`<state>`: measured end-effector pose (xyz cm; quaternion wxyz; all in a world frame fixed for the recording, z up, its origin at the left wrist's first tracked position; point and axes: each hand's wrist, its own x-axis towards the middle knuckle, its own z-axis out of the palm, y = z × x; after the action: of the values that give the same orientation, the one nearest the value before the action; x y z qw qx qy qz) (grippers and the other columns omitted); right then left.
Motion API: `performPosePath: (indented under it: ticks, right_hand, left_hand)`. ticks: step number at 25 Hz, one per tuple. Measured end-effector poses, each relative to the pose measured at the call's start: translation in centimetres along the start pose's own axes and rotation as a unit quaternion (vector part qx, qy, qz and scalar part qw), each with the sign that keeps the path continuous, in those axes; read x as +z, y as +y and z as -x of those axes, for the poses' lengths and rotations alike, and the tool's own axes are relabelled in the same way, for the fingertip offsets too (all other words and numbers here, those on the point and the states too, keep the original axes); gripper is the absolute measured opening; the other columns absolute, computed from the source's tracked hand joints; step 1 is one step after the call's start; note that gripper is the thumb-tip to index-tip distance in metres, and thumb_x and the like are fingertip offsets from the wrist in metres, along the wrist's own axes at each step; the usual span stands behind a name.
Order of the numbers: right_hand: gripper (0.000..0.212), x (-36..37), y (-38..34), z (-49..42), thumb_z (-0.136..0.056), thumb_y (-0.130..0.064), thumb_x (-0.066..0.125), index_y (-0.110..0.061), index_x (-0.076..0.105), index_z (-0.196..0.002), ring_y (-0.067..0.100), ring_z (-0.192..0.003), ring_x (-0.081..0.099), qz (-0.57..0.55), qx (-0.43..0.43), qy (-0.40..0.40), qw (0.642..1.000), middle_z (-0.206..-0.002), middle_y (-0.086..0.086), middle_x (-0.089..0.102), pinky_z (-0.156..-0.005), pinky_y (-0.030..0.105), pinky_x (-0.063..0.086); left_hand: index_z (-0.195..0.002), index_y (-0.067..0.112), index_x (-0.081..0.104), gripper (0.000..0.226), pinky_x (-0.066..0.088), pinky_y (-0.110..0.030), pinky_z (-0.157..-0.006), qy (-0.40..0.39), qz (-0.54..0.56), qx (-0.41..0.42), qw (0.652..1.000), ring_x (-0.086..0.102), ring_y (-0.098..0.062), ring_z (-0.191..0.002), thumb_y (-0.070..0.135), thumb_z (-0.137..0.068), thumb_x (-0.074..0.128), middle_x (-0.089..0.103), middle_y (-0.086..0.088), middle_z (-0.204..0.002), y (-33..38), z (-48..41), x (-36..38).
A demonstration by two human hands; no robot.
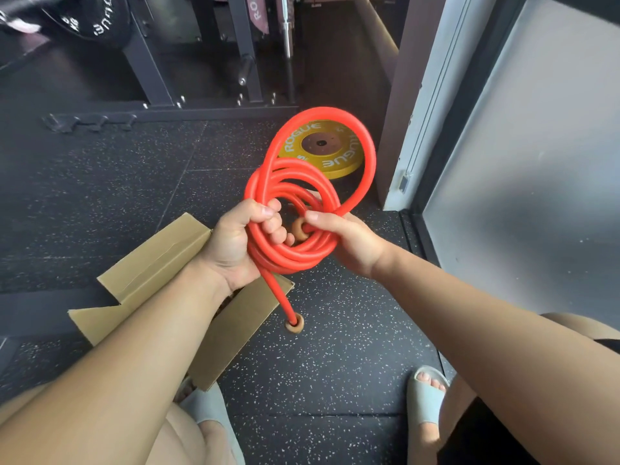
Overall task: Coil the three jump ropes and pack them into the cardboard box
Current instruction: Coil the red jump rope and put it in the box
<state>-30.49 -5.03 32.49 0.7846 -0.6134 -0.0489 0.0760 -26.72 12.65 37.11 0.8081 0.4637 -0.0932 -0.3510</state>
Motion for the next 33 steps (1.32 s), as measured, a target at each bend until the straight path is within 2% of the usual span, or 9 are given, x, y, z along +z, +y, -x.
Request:
performPosePath:
  ticks: [3,11,14,16,18,21,24,29,33]
  right_hand:
    - [0.09,0.0,0.8,0.3,-0.063,-0.077,0.078,-0.005,0.057,-0.114,0.029,-0.109,0.057,-0.036,0.018,-0.048,0.998,-0.11,0.011,0.064,-0.11,0.049,0.036]
    - [0.101,1.0,-0.2,0.9,-0.046,-0.082,0.079,-0.008,0.052,-0.109,0.019,-0.101,0.067,-0.142,-0.008,-0.125,0.982,-0.109,0.018,0.052,-0.1,0.035,0.049]
    - [0.13,1.1,-0.3,1.1,-0.037,-0.082,0.082,-0.006,0.042,-0.135,0.014,-0.093,0.069,-0.168,0.007,-0.114,0.979,-0.093,-0.001,0.066,-0.09,0.032,0.055]
    - [0.151,1.3,-0.2,0.8,-0.036,-0.085,0.08,0.002,0.031,-0.15,0.025,-0.096,0.065,-0.151,0.035,-0.116,0.981,-0.094,-0.001,0.068,-0.095,0.048,0.053]
    - [0.154,1.7,-0.3,0.8,-0.038,-0.092,0.072,0.01,0.032,-0.146,0.026,-0.096,0.055,-0.104,0.047,-0.141,0.983,-0.094,-0.001,0.07,-0.096,0.056,0.038]
    - [0.143,1.3,-1.2,1.3,-0.045,-0.101,0.054,0.014,0.046,-0.131,0.018,-0.064,0.063,-0.015,0.052,-0.17,0.984,-0.078,0.001,0.071,-0.069,0.035,0.047]
    - [0.128,-0.2,-2.8,1.6,-0.05,-0.109,0.027,0.004,0.064,-0.096,0.015,-0.047,0.056,0.192,0.085,-0.089,0.974,-0.054,0.0,0.06,-0.056,0.029,0.047]
    - [0.102,-1.6,-3.2,2.0,-0.062,-0.105,0.0,-0.03,0.066,-0.082,0.019,-0.082,0.066,0.618,0.133,0.059,0.772,-0.084,-0.01,0.07,-0.085,0.038,0.05]
    - [0.101,-1.4,-4.5,2.0,-0.061,-0.107,0.009,-0.021,0.062,-0.072,0.031,-0.083,0.062,0.735,0.135,0.128,0.652,-0.076,0.001,0.06,-0.072,0.038,0.048]
  left_hand:
    - [-0.079,0.019,0.048,0.045,0.049,-0.025,-0.069,-0.044,0.047,-0.003,0.998,0.042,-0.005,-0.044,0.019,-0.045,0.078,0.043,0.012,-0.049,0.6,0.2,0.0]
    - [-0.082,0.018,0.051,0.037,0.051,-0.026,-0.082,-0.148,0.155,-0.02,0.977,0.048,-0.004,-0.048,0.02,-0.057,0.079,0.049,0.012,-0.05,0.8,0.6,-0.4]
    - [-0.081,0.017,0.052,0.037,0.019,-0.021,-0.108,-0.144,0.157,-0.035,0.976,0.048,-0.004,-0.048,0.02,-0.056,0.08,0.049,0.013,-0.051,0.6,0.5,-0.5]
    - [-0.082,0.016,0.051,0.036,0.003,-0.018,-0.111,-0.151,0.166,-0.043,0.973,0.048,-0.003,-0.049,0.02,-0.059,0.078,0.051,0.013,-0.052,0.5,0.5,-0.7]
    - [-0.084,0.016,0.048,0.035,0.017,-0.017,-0.11,-0.171,0.181,-0.058,0.967,0.05,-0.002,-0.05,0.021,-0.063,0.076,0.052,0.013,-0.052,0.6,0.6,-0.7]
    - [-0.084,0.016,0.05,0.035,0.044,-0.024,-0.095,-0.172,0.171,-0.059,0.968,0.05,-0.002,-0.049,0.021,-0.062,0.077,0.051,0.012,-0.051,1.2,1.0,-0.7]
    - [-0.079,0.017,0.05,0.038,0.056,-0.028,-0.076,-0.055,0.104,-0.041,0.992,0.047,-0.003,-0.046,0.021,-0.054,0.078,0.045,0.012,-0.049,2.3,1.0,-0.3]
    - [-0.067,0.016,0.047,0.02,0.049,-0.03,-0.061,0.139,-0.05,-0.033,0.988,0.046,-0.008,-0.041,0.014,-0.087,0.046,0.045,0.008,-0.047,1.7,-0.2,0.1]
    - [-0.06,0.014,0.052,0.027,0.048,-0.026,-0.05,0.227,-0.117,-0.001,0.967,0.049,-0.012,-0.041,0.008,-0.087,0.052,0.048,0.002,-0.049,1.6,-0.9,-0.5]
